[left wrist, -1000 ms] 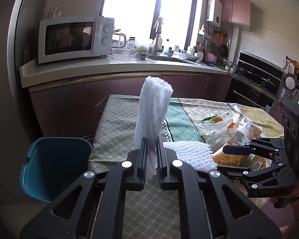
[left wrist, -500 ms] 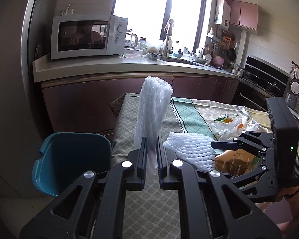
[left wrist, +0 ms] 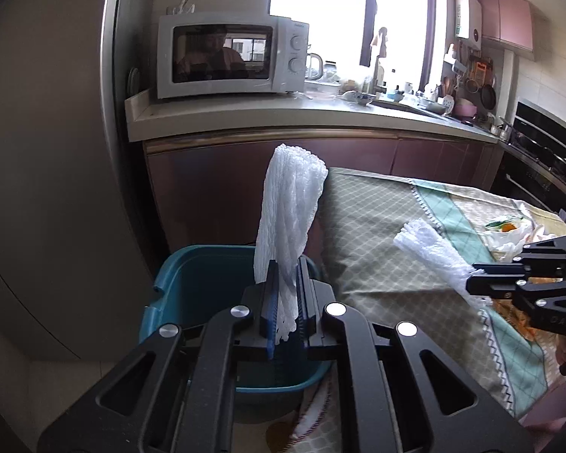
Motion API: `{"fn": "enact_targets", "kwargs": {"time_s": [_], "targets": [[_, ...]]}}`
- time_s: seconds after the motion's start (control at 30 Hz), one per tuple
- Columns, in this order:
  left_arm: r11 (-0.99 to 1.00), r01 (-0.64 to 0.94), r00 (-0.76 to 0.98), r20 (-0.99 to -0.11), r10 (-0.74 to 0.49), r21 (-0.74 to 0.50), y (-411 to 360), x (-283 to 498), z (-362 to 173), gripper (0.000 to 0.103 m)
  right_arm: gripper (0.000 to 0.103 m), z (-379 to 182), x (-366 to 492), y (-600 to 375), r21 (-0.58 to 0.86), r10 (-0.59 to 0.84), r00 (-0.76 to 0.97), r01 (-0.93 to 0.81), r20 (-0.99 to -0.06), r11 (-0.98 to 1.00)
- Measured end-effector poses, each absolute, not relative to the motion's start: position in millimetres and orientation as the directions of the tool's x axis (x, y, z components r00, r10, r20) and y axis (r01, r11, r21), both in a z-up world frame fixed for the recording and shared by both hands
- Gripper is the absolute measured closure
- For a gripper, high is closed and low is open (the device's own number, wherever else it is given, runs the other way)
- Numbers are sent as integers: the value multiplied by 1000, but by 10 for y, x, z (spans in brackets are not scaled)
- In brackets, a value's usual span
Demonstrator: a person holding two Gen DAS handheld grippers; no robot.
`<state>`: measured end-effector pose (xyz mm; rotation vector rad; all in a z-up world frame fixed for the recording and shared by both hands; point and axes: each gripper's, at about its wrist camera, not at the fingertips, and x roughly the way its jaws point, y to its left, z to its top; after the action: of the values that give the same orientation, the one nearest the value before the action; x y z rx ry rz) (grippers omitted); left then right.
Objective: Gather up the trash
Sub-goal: 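Carry both foam nets to the teal bin and open both tools to drop them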
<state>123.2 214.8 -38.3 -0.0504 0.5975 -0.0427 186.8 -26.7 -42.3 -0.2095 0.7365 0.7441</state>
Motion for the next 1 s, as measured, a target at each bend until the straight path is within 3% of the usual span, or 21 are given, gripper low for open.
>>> {"fn": "enact_targets", "kwargs": {"time_s": [0.23, 0.47, 0.6, 0.67, 0.83, 1.0], "targets": [[998, -6, 736, -676, -33, -55, 2469, 1593, -786, 93, 95, -438, 2183, 513, 168, 639, 374, -764, -672, 623], [995, -64, 658, -753, -20, -82, 2707, 1853, -1152, 89, 95, -754, 2592, 1013, 296, 654, 261, -732, -711, 614], [993, -77, 651, -759, -18, -90, 2787, 1881, -1243, 83, 94, -920, 2740, 1137, 336, 643, 223, -704, -732, 626], [992, -76, 651, -759, -26, -99, 2805, 1901, -1252, 78, 87, -965, 2769, 1150, 348, 635, 216, -685, -742, 640], [990, -82, 667, -745, -29, -112, 2790, 1879, -1238, 77, 76, -910, 2754, 1044, 350, 652, 261, -672, -712, 652], [990, -81, 708, -706, -25, -116, 2661, 1669, -1077, 76, 72, -783, 2523, 676, 344, 677, 299, -684, -672, 643]]}}
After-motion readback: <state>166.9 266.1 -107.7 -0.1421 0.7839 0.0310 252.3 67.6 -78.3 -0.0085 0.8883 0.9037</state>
